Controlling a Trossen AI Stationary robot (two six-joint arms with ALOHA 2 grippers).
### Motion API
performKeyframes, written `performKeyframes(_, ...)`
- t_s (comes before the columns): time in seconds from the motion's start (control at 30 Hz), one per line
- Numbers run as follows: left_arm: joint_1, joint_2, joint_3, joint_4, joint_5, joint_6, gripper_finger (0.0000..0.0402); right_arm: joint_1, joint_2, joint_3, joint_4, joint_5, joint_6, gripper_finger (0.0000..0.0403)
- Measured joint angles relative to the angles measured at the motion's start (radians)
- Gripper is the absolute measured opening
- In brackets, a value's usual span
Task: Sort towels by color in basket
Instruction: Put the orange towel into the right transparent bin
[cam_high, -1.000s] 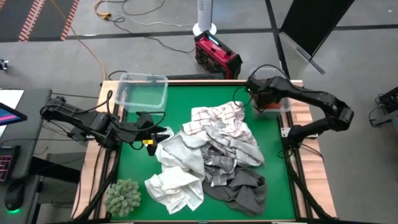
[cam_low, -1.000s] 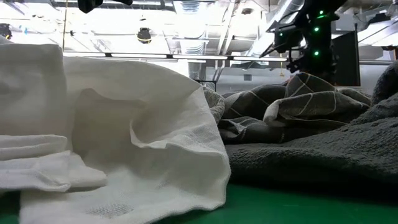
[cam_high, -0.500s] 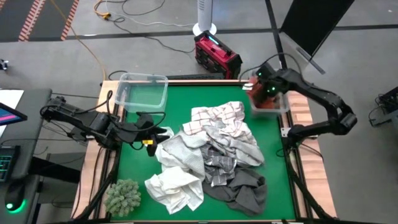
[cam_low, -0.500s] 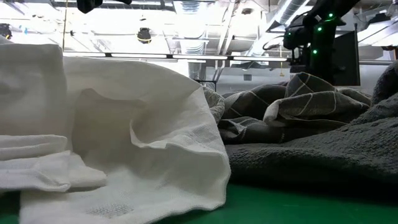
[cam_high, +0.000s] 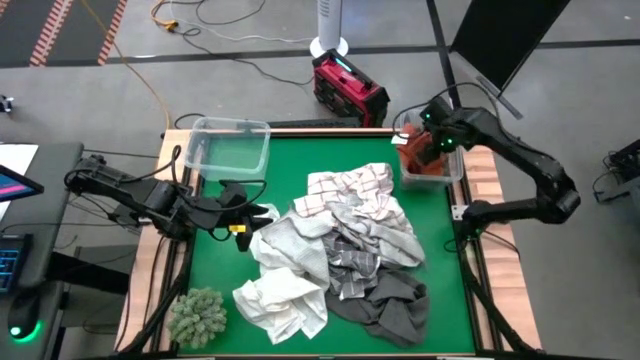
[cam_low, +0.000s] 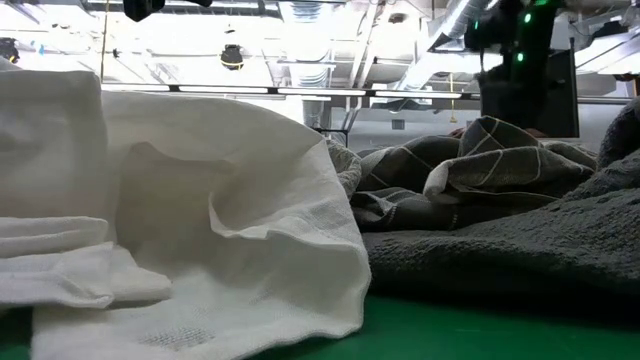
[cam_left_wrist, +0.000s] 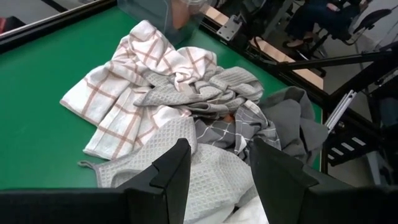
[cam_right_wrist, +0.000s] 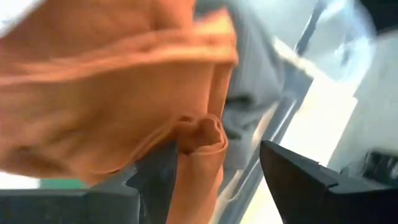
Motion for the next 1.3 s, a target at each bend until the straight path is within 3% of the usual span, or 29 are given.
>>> performKeyframes(0.23, 0.0, 0.0, 0.0, 0.0, -0.012, -0.011, 0.0155, 0.114, -0.098, 0.025, 0.223, -0.044, -0.048, 0.026)
performKeyframes(0.43, 0.0, 0.0, 0.0, -0.001, -0.018, -0.008, 0.0155, 0.204, -0.031, 0.026, 0.297, -0.113, -0.199, 0.026)
performKeyframes(0.53, 0.0, 0.0, 0.0, -0.001, -0.018, -0.008, 0.0155, 0.219, 0.044, 0.025, 0.29, -0.084, -0.218, 0.0259)
performKeyframes(0.63, 0.0, 0.0, 0.0, -0.001, -0.019, -0.008, 0.0155, 0.237, 0.11, 0.025, 0.29, 0.033, -0.225, 0.0248)
performKeyframes(0.7, 0.0, 0.0, 0.0, -0.001, -0.019, -0.007, 0.0155, 0.242, 0.145, 0.025, 0.29, 0.098, -0.241, 0.0233)
performKeyframes(0.8, 0.0, 0.0, 0.0, -0.002, -0.019, -0.007, 0.0155, 0.238, 0.18, 0.025, 0.286, 0.107, -0.246, 0.0191)
performKeyframes(1.03, 0.0, 0.0, 0.0, -0.003, -0.018, 0.001, 0.0155, 0.229, 0.189, 0.024, 0.244, 0.109, -0.216, 0.0026)
performKeyframes(1.3, 0.0, 0.0, 0.0, -0.003, -0.018, 0.009, 0.0155, 0.162, 0.101, 0.024, 0.164, 0.176, -0.12, 0.0014)
